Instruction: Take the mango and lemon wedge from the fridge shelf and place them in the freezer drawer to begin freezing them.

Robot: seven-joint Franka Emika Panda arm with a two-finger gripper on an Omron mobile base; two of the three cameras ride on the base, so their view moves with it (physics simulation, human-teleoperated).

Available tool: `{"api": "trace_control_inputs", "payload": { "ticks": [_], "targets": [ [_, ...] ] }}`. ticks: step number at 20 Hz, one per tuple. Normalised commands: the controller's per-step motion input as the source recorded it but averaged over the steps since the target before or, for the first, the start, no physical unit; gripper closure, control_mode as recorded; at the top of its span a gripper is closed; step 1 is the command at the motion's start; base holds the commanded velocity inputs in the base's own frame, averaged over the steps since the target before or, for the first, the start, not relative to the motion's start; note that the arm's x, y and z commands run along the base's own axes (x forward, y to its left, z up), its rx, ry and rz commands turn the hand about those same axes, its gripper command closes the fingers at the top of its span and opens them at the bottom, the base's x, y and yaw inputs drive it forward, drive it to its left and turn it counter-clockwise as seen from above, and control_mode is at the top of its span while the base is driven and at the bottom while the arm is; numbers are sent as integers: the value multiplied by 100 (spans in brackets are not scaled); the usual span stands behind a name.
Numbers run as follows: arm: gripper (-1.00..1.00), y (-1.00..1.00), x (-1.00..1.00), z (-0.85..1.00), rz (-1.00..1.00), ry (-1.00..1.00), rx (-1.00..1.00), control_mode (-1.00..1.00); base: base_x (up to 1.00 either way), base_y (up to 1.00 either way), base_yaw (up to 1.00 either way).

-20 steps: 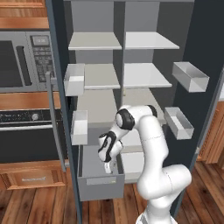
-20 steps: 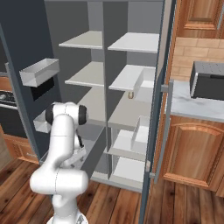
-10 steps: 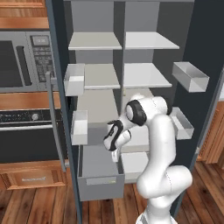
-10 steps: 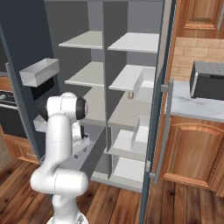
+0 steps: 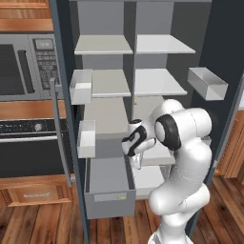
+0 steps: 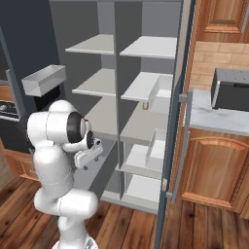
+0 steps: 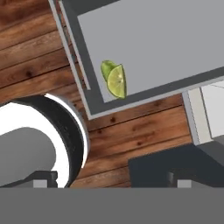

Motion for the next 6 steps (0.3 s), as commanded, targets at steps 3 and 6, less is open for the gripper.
{"api": "trace_control_inputs", "payload": {
  "ticks": [3,6],
  "targets": [
    [-100,-35,-71,100,0,-8,2,-100,0,0,0],
    [-100,-33,-71,100,0,-10,2,-100,0,0,0]
  ]
}}
